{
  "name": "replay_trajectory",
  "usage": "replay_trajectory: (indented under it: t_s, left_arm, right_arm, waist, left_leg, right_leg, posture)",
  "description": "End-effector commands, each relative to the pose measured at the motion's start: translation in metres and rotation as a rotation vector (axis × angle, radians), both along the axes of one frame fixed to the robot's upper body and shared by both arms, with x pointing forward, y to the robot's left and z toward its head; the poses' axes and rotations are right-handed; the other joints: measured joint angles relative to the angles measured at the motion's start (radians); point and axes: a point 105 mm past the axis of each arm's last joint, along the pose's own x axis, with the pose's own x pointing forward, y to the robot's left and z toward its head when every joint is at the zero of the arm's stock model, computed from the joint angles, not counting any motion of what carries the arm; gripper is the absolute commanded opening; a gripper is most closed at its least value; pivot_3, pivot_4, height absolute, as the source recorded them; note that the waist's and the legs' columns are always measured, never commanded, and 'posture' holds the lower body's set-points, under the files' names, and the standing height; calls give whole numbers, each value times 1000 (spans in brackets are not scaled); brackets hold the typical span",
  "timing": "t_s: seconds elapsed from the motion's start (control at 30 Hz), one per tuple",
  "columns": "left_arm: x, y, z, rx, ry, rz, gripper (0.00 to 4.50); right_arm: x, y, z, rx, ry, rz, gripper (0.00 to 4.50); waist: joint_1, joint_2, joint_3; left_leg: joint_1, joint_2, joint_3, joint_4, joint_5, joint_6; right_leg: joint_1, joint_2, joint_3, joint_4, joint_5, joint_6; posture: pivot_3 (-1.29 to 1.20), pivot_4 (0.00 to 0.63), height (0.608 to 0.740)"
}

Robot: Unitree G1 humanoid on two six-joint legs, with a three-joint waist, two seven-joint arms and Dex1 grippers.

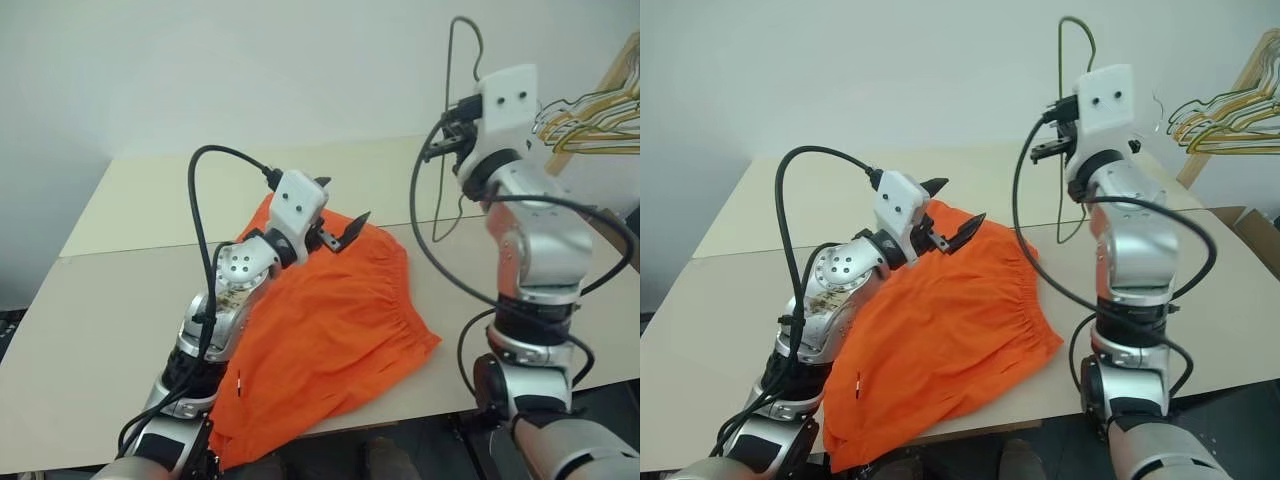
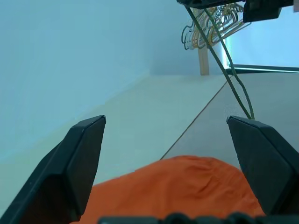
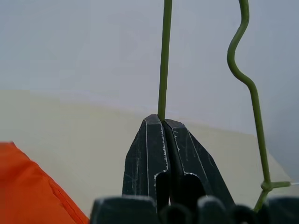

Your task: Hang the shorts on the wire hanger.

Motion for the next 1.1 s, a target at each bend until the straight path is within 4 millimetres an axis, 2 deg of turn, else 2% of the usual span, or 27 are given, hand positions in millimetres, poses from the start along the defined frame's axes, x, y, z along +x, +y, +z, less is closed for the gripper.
replay_trajectory:
  t_s: [0.03, 0.13, 0.3, 0.5, 0.63, 0.67, 0.77, 1.1]
  left_arm:
    - [-4, -3, 19, -68, -60, -24, 4500]
    - [-4, -6, 30, -178, -33, -61, 4500]
    - [1, -6, 40, -194, -40, -88, 4500]
    - [7, -5, 37, -140, -34, -76, 4500]
    - [13, -4, 37, -207, 27, -63, 4500]
    - [14, -4, 37, -211, 37, -63, 4110]
    - [15, -6, 33, -192, 50, -58, 3326]
    - [19, -6, 29, -206, 75, -32, 25]
  right_arm:
    - [-20, 22, 14, 40, -83, 44, 36]
    - [-30, 43, 14, 61, -106, 110, 36]
    - [-43, 68, 13, 96, -128, 244, 36]
    - [-49, 78, 10, 52, -147, 317, 36]
    - [-51, 84, 6, 10, -156, 337, 36]
    - [-51, 86, 5, -2, -158, 342, 0]
    - [-54, 91, 4, -20, -166, 360, 0]
    - [-58, 99, -2, -82, -184, 374, 0]
  waist:
    - [-7, 0, -2]
    - [-13, 0, -7]
    - [-21, 0, -15]
    - [-21, -1, -21]
    - [-20, -3, -22]
    - [-20, -3, -22]
    - [-20, -3, -22]
    - [-18, -4, -24]
  left_leg:
    - [0, 0, 0, 0, 0, 0]
    - [0, 0, -1, 1, 0, 0]
    - [0, -1, -3, 1, 0, 1]
    - [0, -1, -7, 1, 0, 1]
    - [0, -1, -13, 1, 0, 2]
    - [0, -2, -14, 1, 0, 2]
    - [0, -2, -14, 1, 0, 2]
    - [0, -2, -16, 1, 0, 2]
  right_leg:
    - [0, 0, 0, 0, 0, 0]
    - [1, 0, 0, 0, 0, 0]
    - [1, 0, 0, 0, 0, 0]
    - [2, 0, 0, 0, 0, 0]
    - [2, 0, 0, 0, 0, 0]
    - [2, 0, 0, 0, 0, 0]
    - [2, 0, 0, 0, 0, 0]
    - [2, 0, 0, 0, 0, 0]
  posture:
    - [-77, 0, 740]
    - [-73, 0, 740]
    - [-65, 0, 740]
    - [-58, 0, 740]
    - [-55, 0, 740]
    - [-51, 0, 740]
    - [-51, 0, 740]
    - [-52, 0, 740]
